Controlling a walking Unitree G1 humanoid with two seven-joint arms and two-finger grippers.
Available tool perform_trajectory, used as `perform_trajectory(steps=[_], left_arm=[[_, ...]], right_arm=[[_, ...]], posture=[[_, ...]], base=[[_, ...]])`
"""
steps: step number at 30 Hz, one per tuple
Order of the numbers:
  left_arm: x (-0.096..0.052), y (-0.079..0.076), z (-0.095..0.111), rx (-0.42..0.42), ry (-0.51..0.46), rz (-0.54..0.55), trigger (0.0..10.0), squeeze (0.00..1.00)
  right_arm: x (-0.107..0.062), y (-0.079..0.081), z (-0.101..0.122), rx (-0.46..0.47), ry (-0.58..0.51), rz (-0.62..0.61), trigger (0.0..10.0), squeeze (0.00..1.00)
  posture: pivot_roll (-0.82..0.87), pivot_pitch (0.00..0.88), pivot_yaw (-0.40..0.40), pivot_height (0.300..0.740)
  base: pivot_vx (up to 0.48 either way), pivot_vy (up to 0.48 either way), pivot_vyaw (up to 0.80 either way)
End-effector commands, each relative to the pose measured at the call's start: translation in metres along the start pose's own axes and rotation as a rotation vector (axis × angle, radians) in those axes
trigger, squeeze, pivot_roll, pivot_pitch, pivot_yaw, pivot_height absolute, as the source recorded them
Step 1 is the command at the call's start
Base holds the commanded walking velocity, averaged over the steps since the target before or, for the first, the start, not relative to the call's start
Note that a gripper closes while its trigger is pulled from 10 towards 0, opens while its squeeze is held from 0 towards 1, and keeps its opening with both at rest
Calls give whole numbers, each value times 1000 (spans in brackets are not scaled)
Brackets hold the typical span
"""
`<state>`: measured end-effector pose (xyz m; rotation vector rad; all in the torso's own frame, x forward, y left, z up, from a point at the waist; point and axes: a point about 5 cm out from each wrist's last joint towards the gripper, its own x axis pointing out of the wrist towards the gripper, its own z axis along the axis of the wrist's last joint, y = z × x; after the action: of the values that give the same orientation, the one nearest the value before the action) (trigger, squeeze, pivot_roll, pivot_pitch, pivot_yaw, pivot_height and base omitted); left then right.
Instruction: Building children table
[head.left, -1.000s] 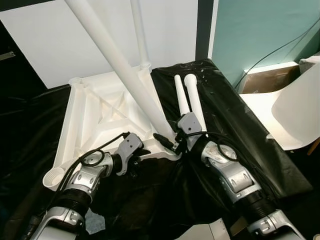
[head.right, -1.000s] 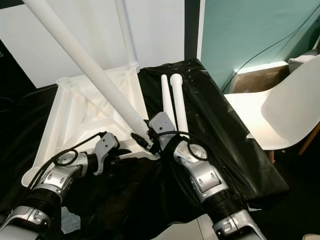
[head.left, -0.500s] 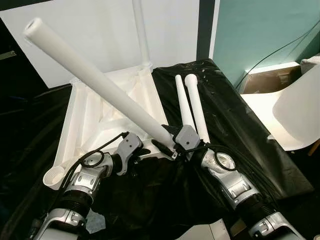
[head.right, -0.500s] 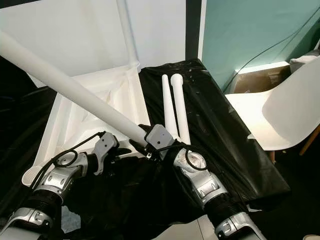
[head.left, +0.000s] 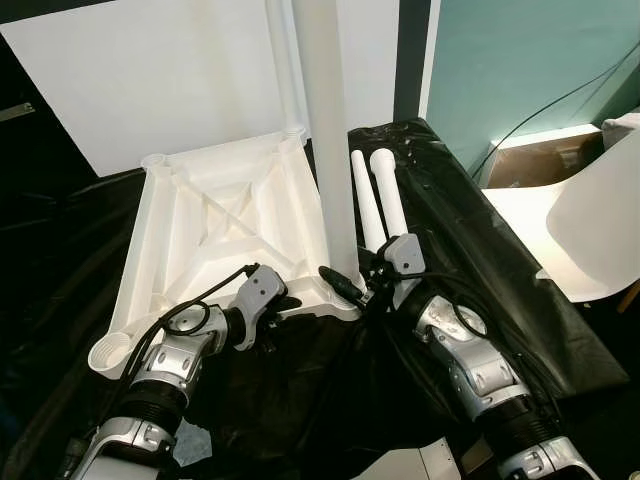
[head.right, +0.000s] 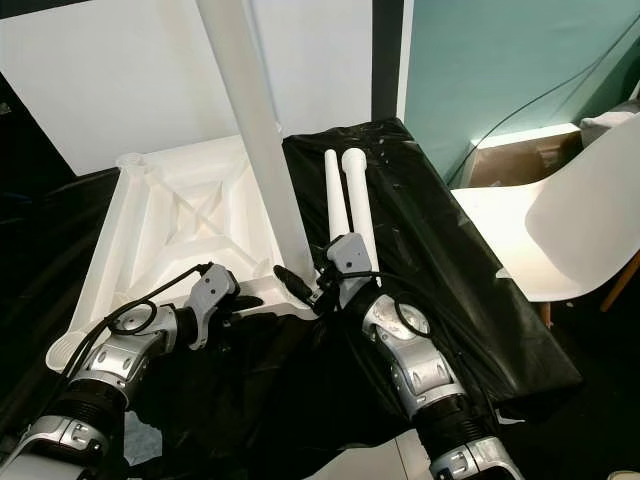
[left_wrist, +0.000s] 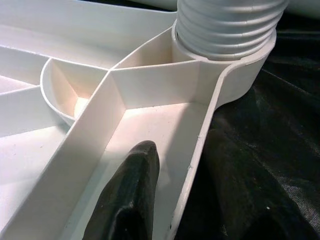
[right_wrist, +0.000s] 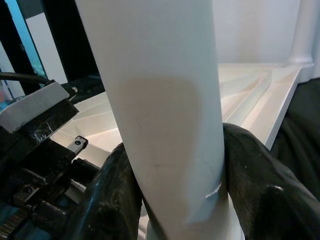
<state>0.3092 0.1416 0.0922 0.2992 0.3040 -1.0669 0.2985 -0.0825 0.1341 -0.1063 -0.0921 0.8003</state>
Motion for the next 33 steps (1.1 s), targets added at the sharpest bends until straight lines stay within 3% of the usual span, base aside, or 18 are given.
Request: perform_trajectory(steps=[1, 5, 9, 15, 23, 28, 29, 33], left_arm=[[-7, 21, 6, 26, -6, 247, 10000, 0], [-7, 21, 7, 27, -7, 245, 10000, 0], [-7, 22, 7, 25, -7, 247, 10000, 0], [-8, 21, 6, 23, -11, 251, 10000, 0], [-8, 19, 9, 10, -45, 259, 10000, 0], [-12, 17, 8, 11, -39, 265, 10000, 0], [-15, 16, 6, 10, -32, 269, 10000, 0], [-19, 14, 4, 5, -26, 280, 10000, 0]], right_arm=[[-11, -1, -30, 116, 162, -27, 10000, 0], [-9, -1, -26, 140, 185, -12, 10000, 0], [-1, 5, -9, 228, 214, 49, 10000, 0], [5, 8, 3, 185, 145, 53, 10000, 0], [16, 21, -22, 109, 61, -147, 10000, 0], [31, 26, -13, 77, -18, -286, 10000, 0], [41, 34, -5, 74, -53, -342, 10000, 0], [53, 47, 2, 120, -93, -373, 10000, 0]], posture=[[-80, 0, 115, 740], [-78, 0, 114, 740], [-74, 0, 111, 740], [-72, 0, 109, 740], [-17, 0, 113, 740], [19, 0, 109, 740], [43, 0, 106, 740], [64, 0, 97, 740]], base=[[0, 0, 0], [0, 0, 0], [0, 0, 0], [0, 0, 0], [0, 0, 0], [0, 0, 0], [0, 0, 0], [0, 0, 0]])
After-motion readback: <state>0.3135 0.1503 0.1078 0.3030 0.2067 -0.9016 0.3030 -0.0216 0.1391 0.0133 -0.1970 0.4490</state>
